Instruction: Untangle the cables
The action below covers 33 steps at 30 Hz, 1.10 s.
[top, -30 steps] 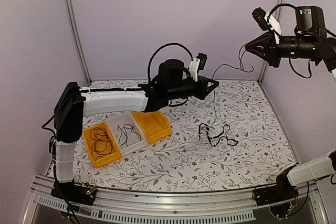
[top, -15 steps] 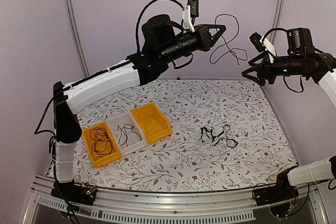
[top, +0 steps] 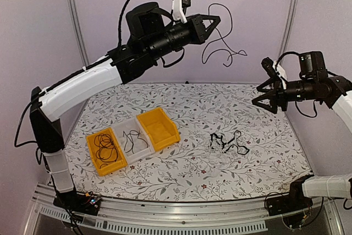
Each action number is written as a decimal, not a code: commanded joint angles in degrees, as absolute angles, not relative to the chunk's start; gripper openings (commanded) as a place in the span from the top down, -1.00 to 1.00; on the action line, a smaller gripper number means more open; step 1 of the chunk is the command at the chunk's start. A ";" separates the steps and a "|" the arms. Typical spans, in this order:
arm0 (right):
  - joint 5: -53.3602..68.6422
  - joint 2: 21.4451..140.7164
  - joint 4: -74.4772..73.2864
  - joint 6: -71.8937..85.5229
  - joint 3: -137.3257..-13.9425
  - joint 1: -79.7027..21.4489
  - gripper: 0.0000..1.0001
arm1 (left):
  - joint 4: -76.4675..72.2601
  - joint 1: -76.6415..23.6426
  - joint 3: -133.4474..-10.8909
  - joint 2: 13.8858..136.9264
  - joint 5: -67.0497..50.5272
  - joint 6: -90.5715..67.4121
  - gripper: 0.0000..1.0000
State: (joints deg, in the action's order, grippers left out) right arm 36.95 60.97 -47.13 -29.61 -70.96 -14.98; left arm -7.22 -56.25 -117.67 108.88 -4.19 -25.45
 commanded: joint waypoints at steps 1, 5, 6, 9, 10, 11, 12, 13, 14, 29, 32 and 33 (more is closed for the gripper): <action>39.37 58.96 -45.65 -30.08 -67.80 -14.91 -0.46 | -1.85 -56.46 -108.34 102.63 2.02 -23.89 1.00; 39.48 58.50 -45.29 -30.39 -65.30 -14.93 -0.46 | 2.71 -56.02 -99.77 96.93 4.69 -24.57 1.00; 39.59 58.53 -45.22 -30.36 -64.97 -14.92 -0.45 | 3.48 -55.86 -97.60 95.44 5.23 -24.71 1.00; 39.80 58.71 -44.74 -30.32 -63.54 -14.94 -0.44 | 6.15 -55.13 -85.75 87.22 8.13 -26.38 1.00; 39.79 58.71 -44.74 -30.37 -63.17 -14.88 -0.44 | 7.09 -54.66 -83.53 85.39 8.65 -26.95 1.00; 39.67 58.78 -44.74 -30.40 -62.81 -14.88 -0.44 | 8.15 -54.30 -81.50 83.77 9.08 -27.64 1.00; 39.57 58.80 -44.80 -30.47 -62.36 -14.92 -0.43 | 9.37 -53.97 -79.20 81.80 9.64 -28.14 1.00; 39.54 58.75 -44.82 -30.57 -61.99 -14.91 -0.43 | 10.08 -53.58 -76.97 79.90 10.50 -28.73 1.00; 39.62 58.72 -44.89 -30.63 -61.61 -14.94 -0.43 | 10.63 -53.28 -74.77 77.97 11.18 -29.35 1.00; 40.38 61.21 -45.07 -30.85 -62.11 -14.94 -0.40 | 21.37 -43.65 -51.52 56.44 14.07 -33.19 1.00; 40.55 61.35 -45.41 -30.85 -62.14 -14.94 -0.40 | 22.10 -41.74 -49.50 55.87 13.64 -32.74 1.00; 40.56 61.42 -45.57 -30.85 -62.13 -14.90 -0.40 | 22.07 -41.33 -48.77 55.83 13.61 -32.77 1.00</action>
State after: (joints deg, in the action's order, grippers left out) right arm 39.55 61.19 -45.80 -30.48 -61.43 -14.98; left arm 19.62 -43.46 -51.03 56.55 13.61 -33.15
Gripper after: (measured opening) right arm 0.698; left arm 0.018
